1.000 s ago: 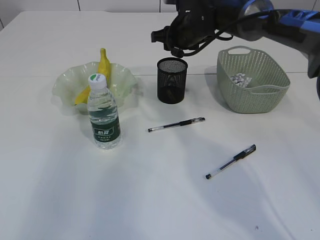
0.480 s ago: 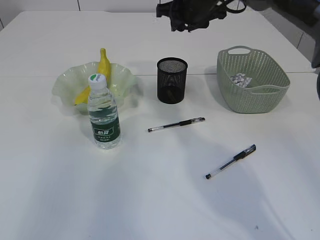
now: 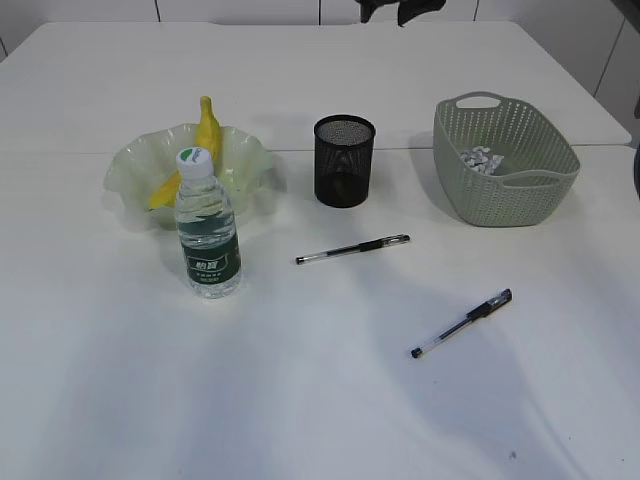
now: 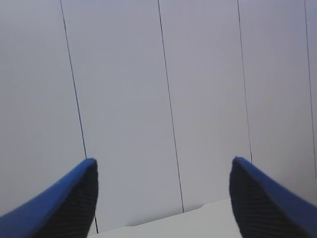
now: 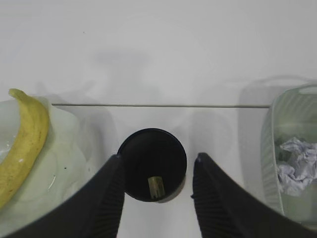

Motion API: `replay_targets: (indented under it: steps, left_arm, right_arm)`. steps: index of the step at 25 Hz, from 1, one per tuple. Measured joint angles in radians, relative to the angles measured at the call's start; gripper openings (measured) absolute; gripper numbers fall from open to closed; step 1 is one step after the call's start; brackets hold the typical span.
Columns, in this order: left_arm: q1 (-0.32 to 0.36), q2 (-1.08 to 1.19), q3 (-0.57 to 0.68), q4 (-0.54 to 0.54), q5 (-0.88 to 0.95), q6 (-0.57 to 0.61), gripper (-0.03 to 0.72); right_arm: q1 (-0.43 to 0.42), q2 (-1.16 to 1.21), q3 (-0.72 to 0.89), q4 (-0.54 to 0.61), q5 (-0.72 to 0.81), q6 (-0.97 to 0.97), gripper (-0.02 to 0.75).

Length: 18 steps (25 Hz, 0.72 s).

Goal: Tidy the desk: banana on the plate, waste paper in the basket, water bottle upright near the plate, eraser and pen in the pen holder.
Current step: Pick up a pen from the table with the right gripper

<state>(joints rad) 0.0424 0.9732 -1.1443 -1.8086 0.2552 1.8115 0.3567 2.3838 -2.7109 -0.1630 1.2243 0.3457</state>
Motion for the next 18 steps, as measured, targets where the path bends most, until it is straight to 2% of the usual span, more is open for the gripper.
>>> replay_targets:
  steps: [6,18]
  left_arm:
    - [0.0,0.0,0.0,0.0,0.0,0.0,0.589]
    - [0.0,0.0,0.0,0.008,-0.049,0.0,0.589]
  right_arm:
    - [0.0,-0.002,-0.077,0.002,0.034,0.002,0.337]
    - [0.0,-0.066,-0.086,0.026,0.043,-0.033,0.337]
